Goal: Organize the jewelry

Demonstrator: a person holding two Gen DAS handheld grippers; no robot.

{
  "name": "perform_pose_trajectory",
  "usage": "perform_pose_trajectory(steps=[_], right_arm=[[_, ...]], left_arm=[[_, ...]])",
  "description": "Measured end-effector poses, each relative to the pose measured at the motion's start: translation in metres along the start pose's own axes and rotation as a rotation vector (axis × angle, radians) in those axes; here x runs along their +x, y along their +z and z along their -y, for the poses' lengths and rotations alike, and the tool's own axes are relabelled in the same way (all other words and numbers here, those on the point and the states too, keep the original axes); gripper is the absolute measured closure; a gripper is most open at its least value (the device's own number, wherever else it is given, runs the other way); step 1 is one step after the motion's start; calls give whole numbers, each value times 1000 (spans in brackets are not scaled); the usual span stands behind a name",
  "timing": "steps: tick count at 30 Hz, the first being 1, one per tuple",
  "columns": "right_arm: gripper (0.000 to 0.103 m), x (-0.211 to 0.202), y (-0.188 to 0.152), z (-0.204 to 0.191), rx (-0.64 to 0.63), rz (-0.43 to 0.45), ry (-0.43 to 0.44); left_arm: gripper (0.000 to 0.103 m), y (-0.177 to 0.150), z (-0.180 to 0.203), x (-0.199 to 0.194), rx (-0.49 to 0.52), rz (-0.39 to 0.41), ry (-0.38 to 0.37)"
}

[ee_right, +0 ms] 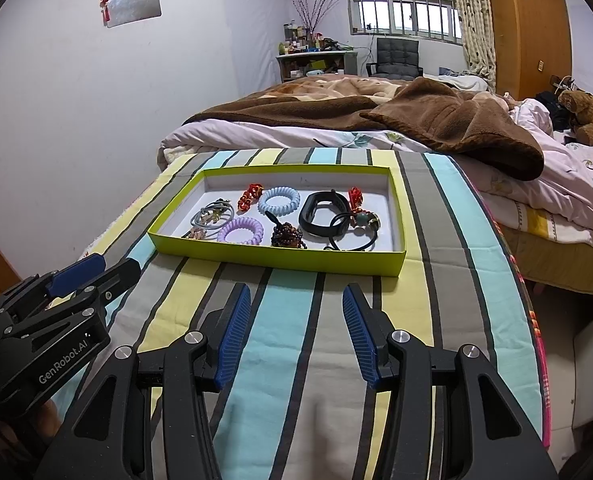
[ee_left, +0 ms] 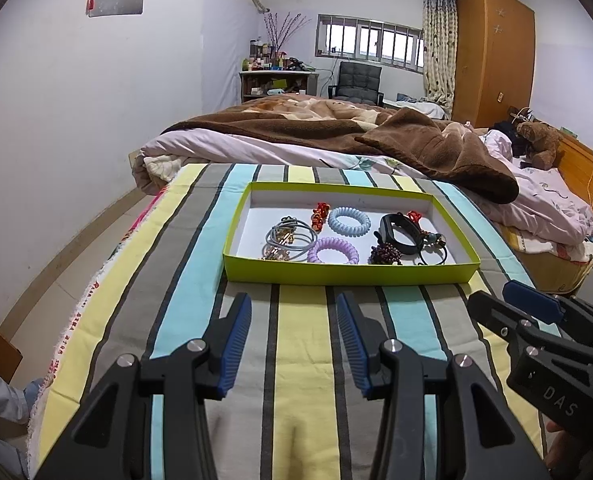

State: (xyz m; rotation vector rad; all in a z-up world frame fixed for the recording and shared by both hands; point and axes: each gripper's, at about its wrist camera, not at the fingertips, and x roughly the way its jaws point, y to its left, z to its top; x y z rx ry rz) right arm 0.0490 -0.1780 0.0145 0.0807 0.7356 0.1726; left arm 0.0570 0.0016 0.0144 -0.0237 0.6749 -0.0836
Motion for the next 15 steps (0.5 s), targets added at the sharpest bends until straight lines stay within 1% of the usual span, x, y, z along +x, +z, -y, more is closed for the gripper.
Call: perform_pose_trajectory(steps=[15], right_arm=[[54, 0, -1, 0, 0, -1, -1]], left_arm=[[56, -1, -2, 0, 3, -4, 5]])
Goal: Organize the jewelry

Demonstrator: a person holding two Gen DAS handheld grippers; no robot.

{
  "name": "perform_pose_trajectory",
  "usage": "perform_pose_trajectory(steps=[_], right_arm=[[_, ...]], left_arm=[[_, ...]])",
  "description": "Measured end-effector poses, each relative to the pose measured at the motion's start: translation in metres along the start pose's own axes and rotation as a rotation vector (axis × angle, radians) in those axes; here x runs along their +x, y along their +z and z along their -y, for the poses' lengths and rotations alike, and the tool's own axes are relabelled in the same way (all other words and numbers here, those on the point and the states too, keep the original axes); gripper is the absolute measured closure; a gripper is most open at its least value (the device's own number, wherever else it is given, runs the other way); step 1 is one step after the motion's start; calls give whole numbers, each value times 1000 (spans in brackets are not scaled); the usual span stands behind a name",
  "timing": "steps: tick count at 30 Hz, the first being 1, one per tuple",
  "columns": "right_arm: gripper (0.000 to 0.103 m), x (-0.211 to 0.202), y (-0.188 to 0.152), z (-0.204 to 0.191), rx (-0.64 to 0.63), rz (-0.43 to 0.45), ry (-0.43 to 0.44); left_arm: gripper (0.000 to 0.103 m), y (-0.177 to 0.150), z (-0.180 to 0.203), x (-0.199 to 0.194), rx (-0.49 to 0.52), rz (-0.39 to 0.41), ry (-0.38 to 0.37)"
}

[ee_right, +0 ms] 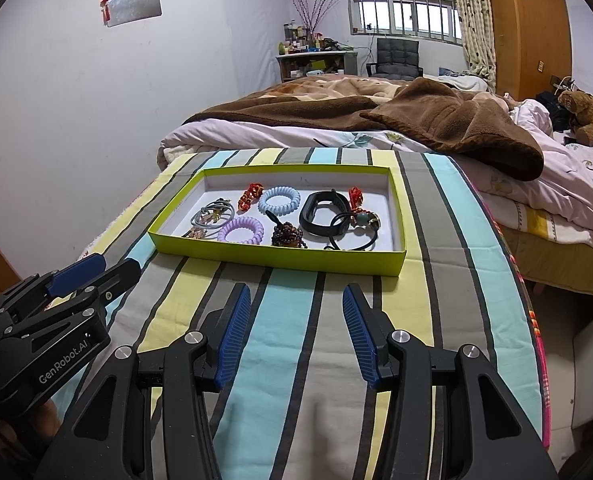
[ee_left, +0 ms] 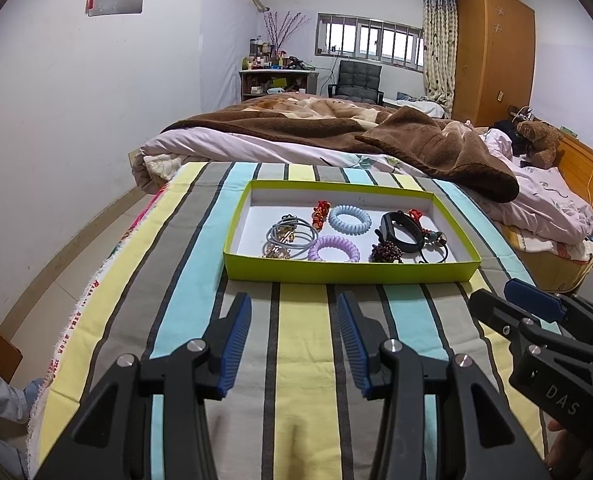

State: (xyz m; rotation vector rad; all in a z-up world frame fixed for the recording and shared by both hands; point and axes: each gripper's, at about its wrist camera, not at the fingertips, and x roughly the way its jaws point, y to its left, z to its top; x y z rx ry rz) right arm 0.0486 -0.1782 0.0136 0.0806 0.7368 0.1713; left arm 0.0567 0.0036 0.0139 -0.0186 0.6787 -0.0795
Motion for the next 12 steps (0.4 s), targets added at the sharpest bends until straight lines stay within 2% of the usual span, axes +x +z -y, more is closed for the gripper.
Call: perform_pose_trajectory(steps=[12], right_arm=[[54, 0, 0, -1, 0, 0, -1]], left_arm=[[56, -1, 2, 0, 0, -12, -12]])
